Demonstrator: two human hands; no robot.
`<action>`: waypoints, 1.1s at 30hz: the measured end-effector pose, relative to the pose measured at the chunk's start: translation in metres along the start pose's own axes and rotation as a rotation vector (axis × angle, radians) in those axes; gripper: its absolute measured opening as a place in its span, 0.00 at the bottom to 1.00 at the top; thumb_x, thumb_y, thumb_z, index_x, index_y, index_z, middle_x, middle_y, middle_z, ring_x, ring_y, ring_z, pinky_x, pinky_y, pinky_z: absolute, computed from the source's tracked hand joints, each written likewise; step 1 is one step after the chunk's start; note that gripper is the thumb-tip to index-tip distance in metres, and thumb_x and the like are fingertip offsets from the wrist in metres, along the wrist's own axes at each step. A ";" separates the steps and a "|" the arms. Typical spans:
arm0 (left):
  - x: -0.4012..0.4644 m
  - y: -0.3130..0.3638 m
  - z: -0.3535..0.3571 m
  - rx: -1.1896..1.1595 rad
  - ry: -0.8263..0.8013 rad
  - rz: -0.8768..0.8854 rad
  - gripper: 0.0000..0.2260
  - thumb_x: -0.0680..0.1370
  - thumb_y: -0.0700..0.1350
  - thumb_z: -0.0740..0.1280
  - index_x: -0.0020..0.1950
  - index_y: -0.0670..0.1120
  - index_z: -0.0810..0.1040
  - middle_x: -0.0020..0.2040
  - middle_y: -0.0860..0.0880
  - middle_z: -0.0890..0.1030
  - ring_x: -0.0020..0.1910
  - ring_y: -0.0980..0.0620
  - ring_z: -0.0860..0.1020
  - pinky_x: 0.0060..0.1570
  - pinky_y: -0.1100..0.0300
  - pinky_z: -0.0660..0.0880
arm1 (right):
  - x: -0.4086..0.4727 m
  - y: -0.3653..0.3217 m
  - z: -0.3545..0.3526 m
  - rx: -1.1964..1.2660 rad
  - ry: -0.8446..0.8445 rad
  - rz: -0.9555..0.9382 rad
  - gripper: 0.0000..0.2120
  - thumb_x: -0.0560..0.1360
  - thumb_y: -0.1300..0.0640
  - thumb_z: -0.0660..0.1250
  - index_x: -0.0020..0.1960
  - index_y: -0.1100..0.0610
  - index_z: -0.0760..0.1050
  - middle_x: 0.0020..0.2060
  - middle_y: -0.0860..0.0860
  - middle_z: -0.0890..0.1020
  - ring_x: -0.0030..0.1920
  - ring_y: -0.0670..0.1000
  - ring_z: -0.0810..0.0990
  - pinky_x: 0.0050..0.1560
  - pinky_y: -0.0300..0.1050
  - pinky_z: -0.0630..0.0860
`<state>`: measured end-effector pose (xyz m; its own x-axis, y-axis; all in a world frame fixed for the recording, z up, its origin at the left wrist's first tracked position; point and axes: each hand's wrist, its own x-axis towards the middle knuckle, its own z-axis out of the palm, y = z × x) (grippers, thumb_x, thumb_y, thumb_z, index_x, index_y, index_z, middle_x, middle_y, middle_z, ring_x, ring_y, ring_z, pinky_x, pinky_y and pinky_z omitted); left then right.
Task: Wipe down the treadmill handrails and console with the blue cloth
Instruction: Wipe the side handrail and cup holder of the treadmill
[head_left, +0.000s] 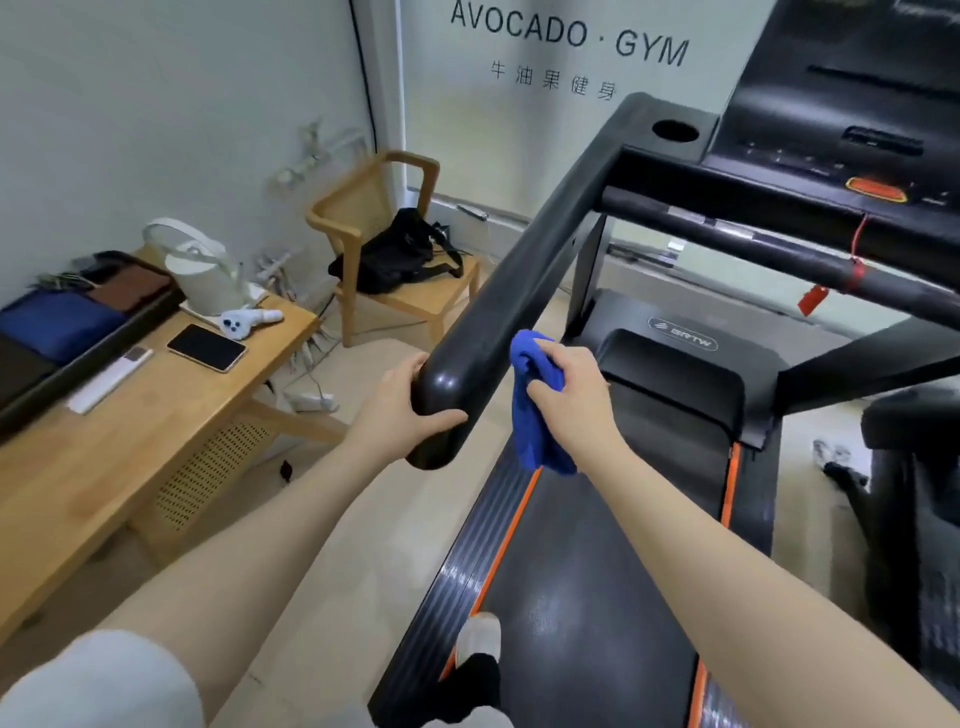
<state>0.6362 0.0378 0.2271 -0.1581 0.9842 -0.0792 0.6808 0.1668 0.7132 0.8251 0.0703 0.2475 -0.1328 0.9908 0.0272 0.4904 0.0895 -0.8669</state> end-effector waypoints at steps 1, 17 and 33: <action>0.006 0.001 -0.001 0.009 -0.034 0.017 0.34 0.65 0.53 0.76 0.67 0.50 0.66 0.63 0.49 0.73 0.61 0.49 0.73 0.53 0.57 0.71 | 0.010 -0.004 -0.001 -0.105 0.018 -0.061 0.19 0.71 0.67 0.61 0.59 0.53 0.76 0.53 0.54 0.73 0.47 0.49 0.72 0.48 0.39 0.67; 0.004 -0.015 0.011 -0.432 0.085 -0.151 0.33 0.53 0.56 0.74 0.56 0.61 0.67 0.53 0.58 0.77 0.52 0.57 0.77 0.52 0.62 0.74 | 0.065 -0.001 0.041 -0.725 -0.479 -0.985 0.19 0.78 0.44 0.52 0.61 0.47 0.75 0.63 0.52 0.77 0.65 0.59 0.71 0.69 0.59 0.50; -0.029 0.024 0.063 -0.752 0.517 -0.431 0.21 0.70 0.35 0.72 0.56 0.55 0.72 0.57 0.52 0.78 0.57 0.60 0.76 0.57 0.65 0.71 | 0.101 -0.033 0.060 -0.820 -0.535 -0.986 0.17 0.78 0.50 0.52 0.50 0.55 0.78 0.50 0.54 0.79 0.52 0.58 0.75 0.57 0.52 0.63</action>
<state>0.7025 0.0170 0.2025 -0.6963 0.6731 -0.2492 -0.1071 0.2459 0.9634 0.7441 0.1613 0.2489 -0.9347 0.3422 0.0962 0.3377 0.9393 -0.0600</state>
